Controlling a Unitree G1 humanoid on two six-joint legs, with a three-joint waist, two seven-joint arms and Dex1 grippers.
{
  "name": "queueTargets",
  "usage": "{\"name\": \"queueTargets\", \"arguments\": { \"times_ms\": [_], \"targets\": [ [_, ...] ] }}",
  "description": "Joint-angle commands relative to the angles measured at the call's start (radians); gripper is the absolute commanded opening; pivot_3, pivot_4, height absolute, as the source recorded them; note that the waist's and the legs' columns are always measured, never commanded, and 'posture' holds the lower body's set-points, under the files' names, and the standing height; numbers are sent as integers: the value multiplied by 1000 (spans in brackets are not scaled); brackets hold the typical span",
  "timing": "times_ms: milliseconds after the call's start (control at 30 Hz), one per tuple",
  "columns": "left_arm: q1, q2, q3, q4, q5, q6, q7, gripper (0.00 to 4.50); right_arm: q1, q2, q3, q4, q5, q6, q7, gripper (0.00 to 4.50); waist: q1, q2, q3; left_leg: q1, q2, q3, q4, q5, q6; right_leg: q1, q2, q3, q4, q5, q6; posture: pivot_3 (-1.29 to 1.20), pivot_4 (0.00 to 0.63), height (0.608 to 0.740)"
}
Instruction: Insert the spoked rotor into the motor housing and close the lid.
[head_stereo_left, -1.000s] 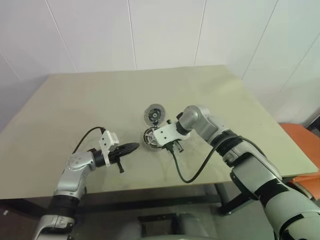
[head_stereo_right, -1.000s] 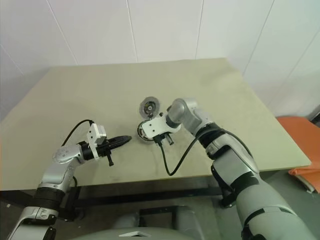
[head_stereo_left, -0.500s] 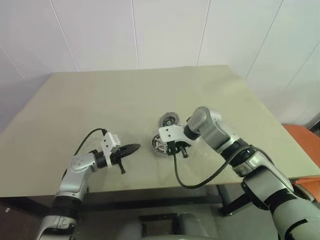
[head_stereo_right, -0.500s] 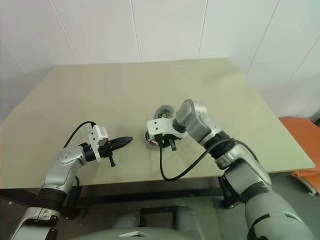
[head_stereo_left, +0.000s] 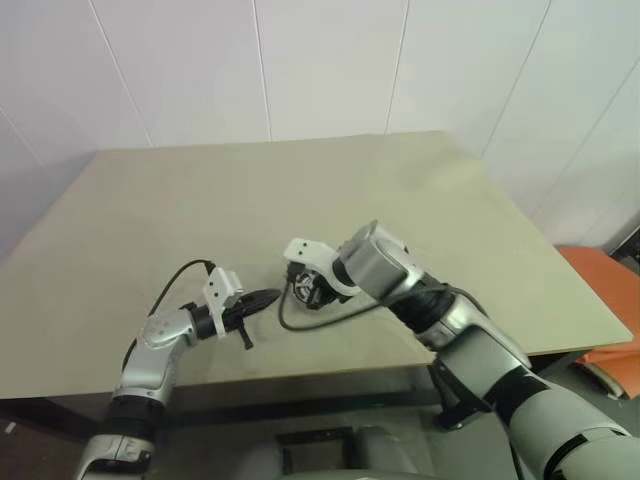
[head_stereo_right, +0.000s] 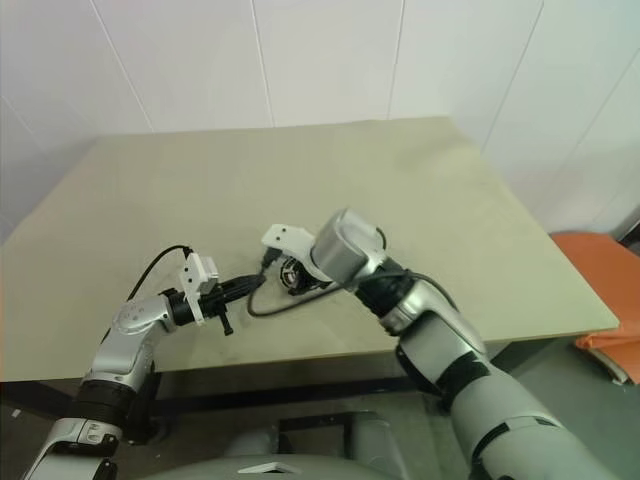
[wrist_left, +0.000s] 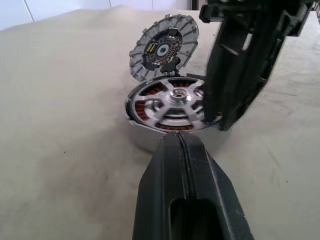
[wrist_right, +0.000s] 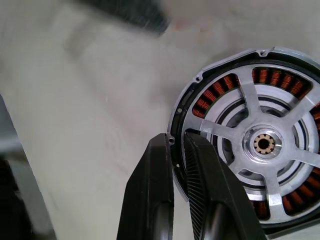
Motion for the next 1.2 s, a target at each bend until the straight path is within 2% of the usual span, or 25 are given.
{"name": "queueTargets", "arguments": {
  "times_ms": [33, 300, 533, 700, 833, 900, 967, 1033, 1100, 1133, 1200],
  "targets": [
    [-7, 2, 9, -37, -4, -14, 11, 0, -67, 54, -136, 131, 60, 98, -135, 129, 1, 0, 0, 0, 0, 0, 0, 0, 0, 0, 0, -1, 0, 0, 0, 0, 0, 740],
    [-17, -2, 0, -34, -1, -9, 14, 0, -264, 145, -451, 465, 177, 67, -428, 129, -1, 0, 0, -4, 0, -2, 0, 0, 0, -2, -1, -4, -1, 0, -1, 0, 0, 740],
    [-19, 3, 0, -32, 1, -10, 11, 0, -331, 172, -532, 594, 260, 45, -534, 129, -20, 0, 0, -7, 0, -2, 0, 0, 0, -1, -1, -3, -7, 0, 0, 0, 0, 740],
    [-29, 9, -1, -22, 7, -12, 5, 0, -360, 184, -581, 624, 305, 14, -603, 1763, -22, 0, 0, -7, 1, -2, -1, 0, 0, -1, -1, -3, -8, 0, 1, 0, 0, 740],
    [-41, 10, -5, -13, 16, -15, 0, 0, -403, 172, -566, 624, 340, 41, -572, 3113, -23, 1, 1, -8, 1, -2, -2, 0, 0, -2, 0, -3, -9, 0, 1, 0, 0, 740],
    [-48, 11, -6, -10, 18, -13, -3, 0, -418, 139, -515, 583, 388, 68, -458, 3113, -22, 1, 1, -8, 1, -2, -2, 0, 1, -2, 0, -3, -9, 0, 1, 0, 0, 740],
    [-56, 13, -5, -10, 16, -7, -8, 0, -402, 71, -379, 474, 414, 41, -300, 3113, -21, 1, 1, -9, 1, -2, -2, 0, 1, -2, 0, -4, -10, 0, 2, 0, 0, 740],
    [-63, 16, -4, -14, 9, 4, -14, 0, -384, -8, -316, 362, 467, 34, -185, 3113, -20, 1, 1, -10, 0, -2, -2, 0, 1, -2, 0, -4, -11, -1, 3, 0, 0, 740],
    [-70, 17, -3, -19, 7, 13, -17, 0, -335, -84, -280, 244, 465, -88, -129, 3113, -20, 0, 0, -11, 0, -2, -2, 0, 1, -2, -1, -4, -12, -1, 3, 0, 0, 740],
    [-74, 15, -1, -26, 3, 19, -19, 0, -267, -149, -248, 153, 417, -310, -100, 3113, -20, 0, 0, -12, 0, -2, -2, 0, 1, -2, -1, -4, -13, -1, 4, 0, 0, 740],
    [-85, 11, 3, -36, -5, 27, -18, 0, -156, -291, -117, 67, 235, -771, -130, 3113, -16, -3, -2, -12, -1, -2, -2, 0, 1, -2, -1, -5, -13, -1, 6, 0, 0, 740]
  ]
}}
